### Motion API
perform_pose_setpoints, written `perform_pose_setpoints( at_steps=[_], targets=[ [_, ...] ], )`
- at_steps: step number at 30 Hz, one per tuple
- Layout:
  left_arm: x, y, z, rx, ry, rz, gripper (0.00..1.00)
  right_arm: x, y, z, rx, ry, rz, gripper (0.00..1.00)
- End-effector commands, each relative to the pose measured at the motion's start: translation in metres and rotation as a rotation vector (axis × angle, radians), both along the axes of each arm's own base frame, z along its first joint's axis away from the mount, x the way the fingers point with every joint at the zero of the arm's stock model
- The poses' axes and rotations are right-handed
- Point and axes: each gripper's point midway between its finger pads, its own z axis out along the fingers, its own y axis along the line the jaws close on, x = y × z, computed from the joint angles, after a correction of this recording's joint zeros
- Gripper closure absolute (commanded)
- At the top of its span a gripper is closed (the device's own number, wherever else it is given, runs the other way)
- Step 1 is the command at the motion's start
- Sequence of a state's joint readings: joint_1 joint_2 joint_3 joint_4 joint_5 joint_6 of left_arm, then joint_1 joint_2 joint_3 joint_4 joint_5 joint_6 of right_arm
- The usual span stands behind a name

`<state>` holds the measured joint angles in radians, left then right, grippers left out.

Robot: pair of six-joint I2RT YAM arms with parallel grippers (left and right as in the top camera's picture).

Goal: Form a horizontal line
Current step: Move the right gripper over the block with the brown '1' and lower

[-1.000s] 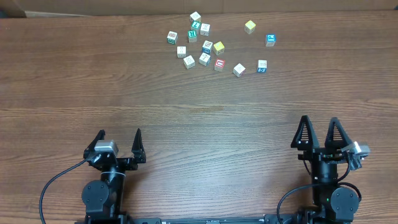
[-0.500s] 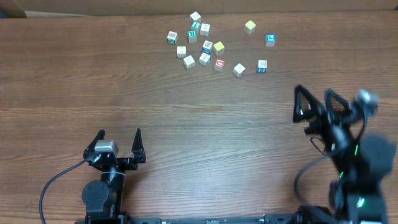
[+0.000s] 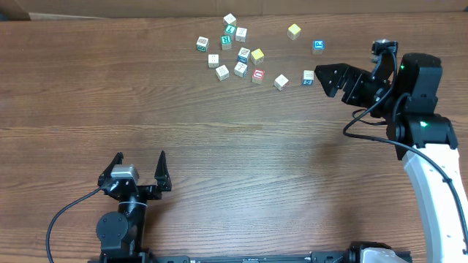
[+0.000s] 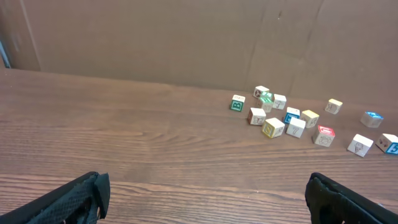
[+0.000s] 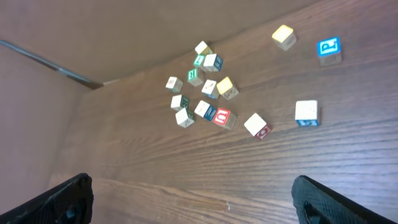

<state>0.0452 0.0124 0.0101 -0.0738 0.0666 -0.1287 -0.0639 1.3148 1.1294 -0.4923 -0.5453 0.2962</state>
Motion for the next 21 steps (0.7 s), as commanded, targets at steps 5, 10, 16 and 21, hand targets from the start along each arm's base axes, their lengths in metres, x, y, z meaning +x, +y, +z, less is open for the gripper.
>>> perform_pose_setpoints(
  at_steps=[5,10,16,21],
  targets=[
    [0.0,0.0,-0.001,-0.006,-0.001,0.001,0.0,0.029,-0.036,-0.034,-0.184,0.038,-0.144,0.0],
    [0.0,0.0,-0.001,-0.006,-0.001,0.001,0.0,0.065,-0.054,-0.074,-0.246,0.059,-0.214,0.0],
    [0.0,0.0,-0.001,-0.006,-0.001,0.001,0.0,0.096,-0.045,-0.127,-0.251,0.082,-0.19,0.0],
    [0.0,0.0,-0.001,-0.006,-0.001,0.001,0.0,0.115,-0.02,-0.161,-0.253,0.067,-0.141,0.0]
  ],
)
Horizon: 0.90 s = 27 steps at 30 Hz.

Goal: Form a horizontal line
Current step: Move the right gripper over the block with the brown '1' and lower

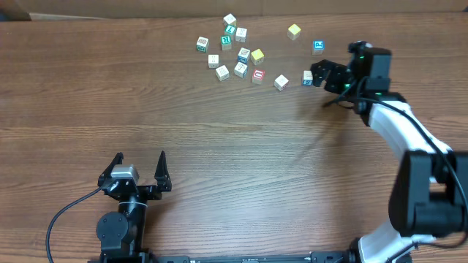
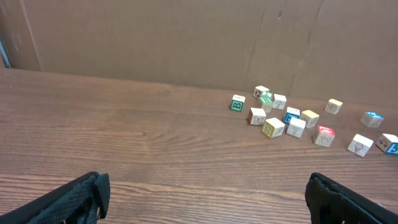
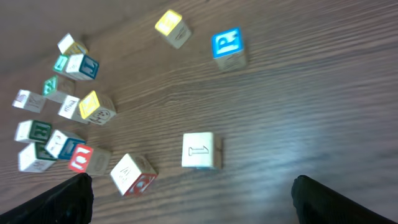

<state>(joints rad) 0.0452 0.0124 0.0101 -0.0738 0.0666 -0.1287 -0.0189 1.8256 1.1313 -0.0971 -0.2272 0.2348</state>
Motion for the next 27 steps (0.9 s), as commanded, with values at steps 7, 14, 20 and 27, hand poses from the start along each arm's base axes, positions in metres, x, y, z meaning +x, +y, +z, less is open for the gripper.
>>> perform_pose_setpoints(
  at_steps=[7,14,20,27],
  targets=[
    [0.0,0.0,-0.001,-0.006,-0.001,0.001,0.0,0.025,0.023,-0.03,-0.148,-0.047,-0.042,0.0],
    [0.0,0.0,-0.001,-0.006,-0.001,0.001,0.0,0.033,0.024,-0.061,-0.164,-0.039,-0.052,0.01],
    [0.0,0.0,-0.001,-0.006,-0.001,0.001,0.0,0.034,0.024,-0.077,-0.165,-0.026,-0.05,0.17],
    [0.0,0.0,-0.001,-0.006,-0.001,0.001,0.0,0.041,0.025,-0.069,-0.16,-0.069,-0.055,0.32]
  ],
)
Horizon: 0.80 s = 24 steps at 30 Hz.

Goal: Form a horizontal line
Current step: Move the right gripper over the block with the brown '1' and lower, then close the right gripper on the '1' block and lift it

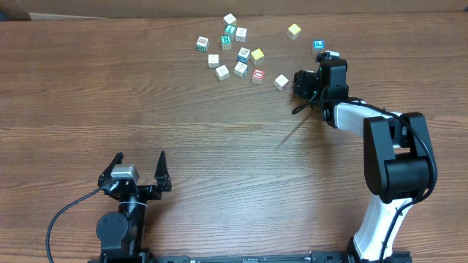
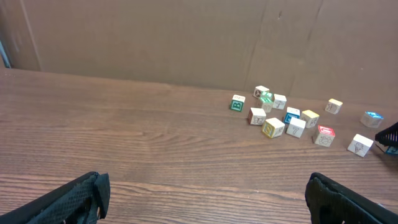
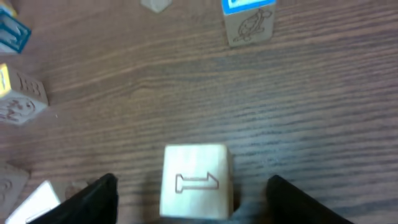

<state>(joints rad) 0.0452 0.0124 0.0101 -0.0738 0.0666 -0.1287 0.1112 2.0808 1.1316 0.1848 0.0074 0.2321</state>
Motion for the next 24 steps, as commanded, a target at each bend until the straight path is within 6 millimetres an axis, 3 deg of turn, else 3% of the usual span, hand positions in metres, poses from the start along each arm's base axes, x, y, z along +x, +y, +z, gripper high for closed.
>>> perform_pose_setpoints(
  at_steps=[1,5,13,20,24],
  targets=[
    [0.0,0.0,-0.001,-0.006,-0.001,0.001,0.0,0.01,-0.003,0.008,-0.004,-0.037,-0.008,0.34],
    [0.0,0.0,-0.001,-0.006,-0.001,0.001,0.0,0.011,-0.003,0.009,-0.004,-0.04,-0.008,0.42],
    [0.0,0.0,-0.001,-0.006,-0.001,0.001,0.01,0.011,-0.003,0.008,-0.004,-0.04,-0.008,0.42],
    [0.0,0.0,-0.001,-0.006,-0.001,0.001,0.0,0.011,-0.003,-0.007,-0.005,-0.027,-0.008,0.44],
    [0.0,0.0,-0.001,-0.006,-0.001,0.001,0.0,0.012,-0.003,-0.007,-0.004,-0.034,-0.008,0.51]
  ],
)
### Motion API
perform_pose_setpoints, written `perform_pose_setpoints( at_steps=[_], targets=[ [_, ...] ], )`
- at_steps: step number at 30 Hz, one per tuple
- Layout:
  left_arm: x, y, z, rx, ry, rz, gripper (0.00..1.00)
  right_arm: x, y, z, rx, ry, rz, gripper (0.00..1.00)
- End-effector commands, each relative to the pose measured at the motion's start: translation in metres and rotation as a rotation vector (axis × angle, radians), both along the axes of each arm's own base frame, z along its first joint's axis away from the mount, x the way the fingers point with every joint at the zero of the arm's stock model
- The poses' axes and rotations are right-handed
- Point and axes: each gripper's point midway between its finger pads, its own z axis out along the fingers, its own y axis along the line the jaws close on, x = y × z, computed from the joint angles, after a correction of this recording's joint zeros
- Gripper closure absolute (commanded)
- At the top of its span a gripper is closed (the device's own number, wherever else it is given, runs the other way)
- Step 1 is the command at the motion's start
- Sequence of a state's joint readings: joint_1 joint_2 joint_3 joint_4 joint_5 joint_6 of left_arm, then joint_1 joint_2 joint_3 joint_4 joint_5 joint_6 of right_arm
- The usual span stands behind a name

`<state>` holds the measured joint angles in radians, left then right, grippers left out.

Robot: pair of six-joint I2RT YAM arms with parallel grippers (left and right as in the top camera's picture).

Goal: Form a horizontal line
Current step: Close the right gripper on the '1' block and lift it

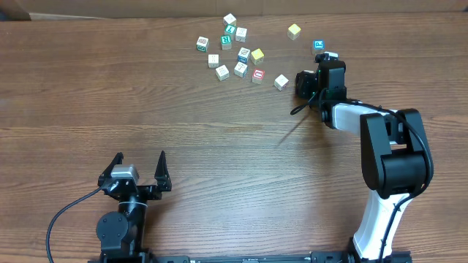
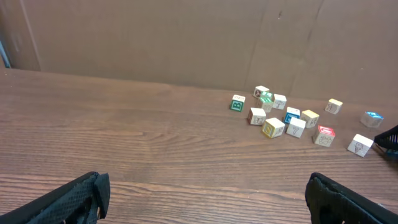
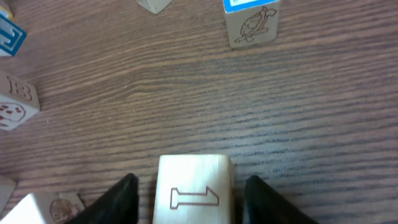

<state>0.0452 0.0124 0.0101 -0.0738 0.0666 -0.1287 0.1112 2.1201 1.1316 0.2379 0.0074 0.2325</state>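
Note:
A pale wooden block marked "1" [image 3: 194,193] stands on the table between the fingers of my right gripper [image 3: 194,194]. The jaws straddle it with a narrow gap on each side, so the gripper is open. In the overhead view the right gripper [image 1: 303,80] covers that block, at the right end of the scattered letter blocks [image 1: 240,55]. A white block [image 1: 281,82] lies just left of it. A blue-topped turtle block [image 3: 251,22] sits beyond the "1" block. My left gripper [image 1: 139,177] rests open and empty near the table's front left.
A yellow block [image 1: 294,31] and the blue-topped block [image 1: 318,46] lie apart at the back right. The cluster of several blocks [image 2: 280,115] sits near the cardboard back wall [image 2: 186,37]. A "B" block [image 3: 17,102] is left of the right gripper.
My right gripper has drawn a little closer to the "1" block and its fingers stand nearer the block's sides. The left arm and the other blocks have not moved.
My right gripper was open, high and to the right of the blocks. It then stood closer, over the "1" block, then low with the block between its wide-open fingers. Now the fingers flank the block closely. The left arm stayed still throughout.

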Motion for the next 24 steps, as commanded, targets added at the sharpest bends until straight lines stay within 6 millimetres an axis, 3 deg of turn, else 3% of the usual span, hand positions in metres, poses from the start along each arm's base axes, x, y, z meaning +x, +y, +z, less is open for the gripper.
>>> perform_pose_setpoints(
  at_steps=[1,9,13,17,24],
  targets=[
    [0.0,0.0,-0.001,-0.006,-0.001,0.001,0.0,0.009,-0.003,0.004,-0.005,-0.027,-0.007,0.54],
    [0.0,0.0,-0.001,-0.006,-0.001,0.001,0.0,0.013,0.0,0.01,0.017,-0.045,0.0,0.7],
    [0.0,0.0,-0.001,-0.006,-0.001,0.001,0.0,0.013,0.0,0.016,0.018,-0.052,0.0,0.73],
    [0.0,0.0,-0.001,-0.006,-0.001,0.001,0.01,0.012,0.0,0.036,0.018,-0.068,0.001,0.74],
    [0.0,0.0,-0.001,-0.006,-0.001,0.001,0.0,0.001,0.01,0.134,0.042,-0.19,0.034,0.76]
  ],
)
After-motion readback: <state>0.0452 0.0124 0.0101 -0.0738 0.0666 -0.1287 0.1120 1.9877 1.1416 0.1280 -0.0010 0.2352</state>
